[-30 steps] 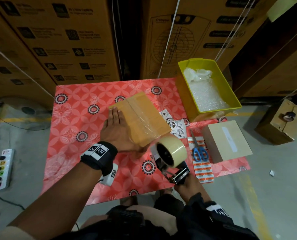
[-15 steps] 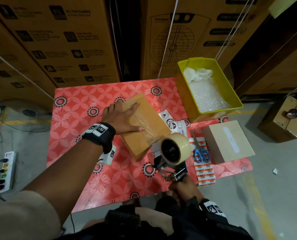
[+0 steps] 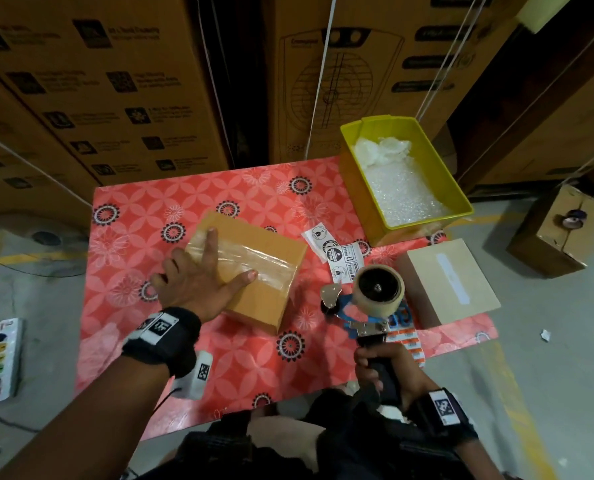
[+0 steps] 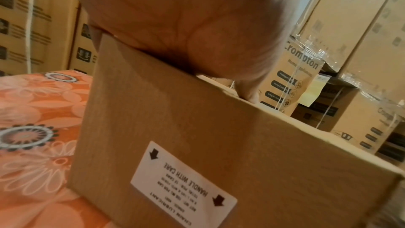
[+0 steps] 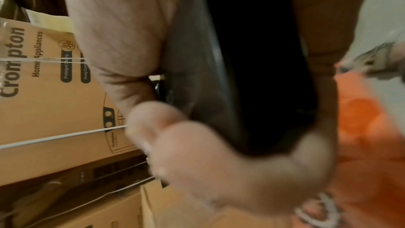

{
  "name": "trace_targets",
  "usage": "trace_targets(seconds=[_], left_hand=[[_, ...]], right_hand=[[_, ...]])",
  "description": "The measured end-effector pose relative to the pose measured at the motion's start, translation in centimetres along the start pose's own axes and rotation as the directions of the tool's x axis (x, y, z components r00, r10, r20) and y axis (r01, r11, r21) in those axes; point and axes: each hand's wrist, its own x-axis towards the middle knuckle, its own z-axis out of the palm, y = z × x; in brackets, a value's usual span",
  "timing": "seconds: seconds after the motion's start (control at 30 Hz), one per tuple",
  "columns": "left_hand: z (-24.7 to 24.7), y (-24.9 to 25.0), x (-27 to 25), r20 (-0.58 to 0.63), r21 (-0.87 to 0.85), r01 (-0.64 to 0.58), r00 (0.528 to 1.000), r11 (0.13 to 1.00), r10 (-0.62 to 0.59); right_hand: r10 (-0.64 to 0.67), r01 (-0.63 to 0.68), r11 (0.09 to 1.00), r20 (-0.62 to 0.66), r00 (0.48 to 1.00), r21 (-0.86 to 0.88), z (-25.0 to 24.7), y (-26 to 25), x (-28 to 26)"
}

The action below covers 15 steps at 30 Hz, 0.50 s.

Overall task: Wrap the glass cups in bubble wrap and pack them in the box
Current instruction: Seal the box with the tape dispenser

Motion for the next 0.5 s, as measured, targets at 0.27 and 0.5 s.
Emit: trace_targets(seconds=[0.27, 0.5], left_hand=[[1.4, -0.8, -1.4, -0.048, -0.019, 0.108, 0.993, 0.994, -0.109], [2.4, -1.0, -2.3, -0.112, -0.005, 0.157, 0.981, 0.988, -0.157]], right_hand=[[-0.005, -0.01, 0.999, 0.372, 0.928, 0.038, 2.7, -10.3, 4.7], [0.013, -0.018, 1.0, 0.398, 0.917, 0.009, 6.4, -20.6, 12.6]])
